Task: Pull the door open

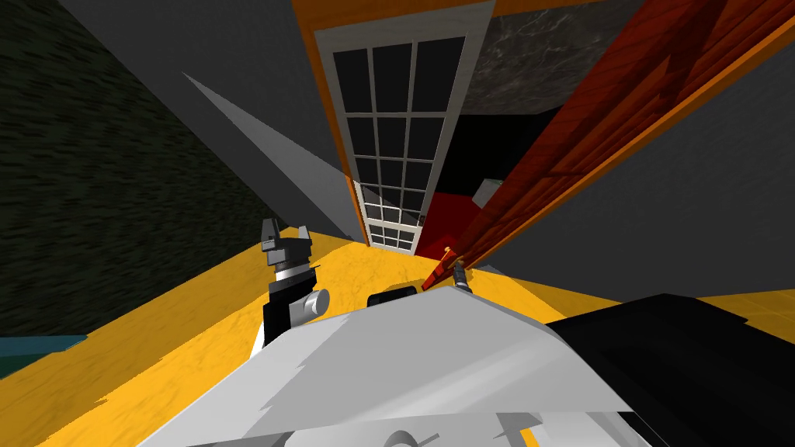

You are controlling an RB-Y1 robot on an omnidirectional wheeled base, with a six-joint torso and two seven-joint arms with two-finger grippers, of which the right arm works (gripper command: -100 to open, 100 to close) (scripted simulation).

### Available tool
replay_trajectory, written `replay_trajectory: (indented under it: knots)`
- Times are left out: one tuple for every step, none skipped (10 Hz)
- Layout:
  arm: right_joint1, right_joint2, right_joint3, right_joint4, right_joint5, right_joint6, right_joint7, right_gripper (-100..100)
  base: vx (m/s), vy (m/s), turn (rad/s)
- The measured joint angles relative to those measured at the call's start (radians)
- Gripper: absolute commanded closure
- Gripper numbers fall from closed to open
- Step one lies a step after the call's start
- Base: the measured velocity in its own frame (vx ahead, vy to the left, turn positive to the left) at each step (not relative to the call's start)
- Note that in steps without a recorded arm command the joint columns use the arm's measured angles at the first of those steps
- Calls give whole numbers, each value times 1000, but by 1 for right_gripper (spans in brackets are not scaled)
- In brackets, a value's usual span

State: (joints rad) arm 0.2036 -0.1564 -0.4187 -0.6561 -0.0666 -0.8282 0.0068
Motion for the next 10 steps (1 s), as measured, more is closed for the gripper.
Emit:
replay_trajectory:
  knots:
    - [-11, -6, 0, 20, -5, -10, -14, 100, -22, 3, 15]
    - [-31, -14, 0, 52, -9, -21, -25, 100, -10, -2, 19]
    - [-25, -11, 1, 32, -10, -11, -30, 100, 7, -2, -15]
    - [-31, -13, 2, 47, -10, -18, -34, 100, 7, -1, -2]
    - [-17, -4, 2, 17, -10, -10, -32, 100, 1, -6, -3]
    - [2, 2, 5, -17, -9, 2, -35, 100, 4, -9, 3]
    - [-1, 2, 5, -9, -9, -1, -35, 100, 4, -12, 2]
    - [-6, -1, 6, 4, -9, -6, -37, 100, 9, -6, 32]
    - [0, 0, 8, -4, -12, -7, -47, 100, 6, -4, 9]
    - [17, 11, 9, -47, -13, 14, -50, 100, -16, 6, -1]
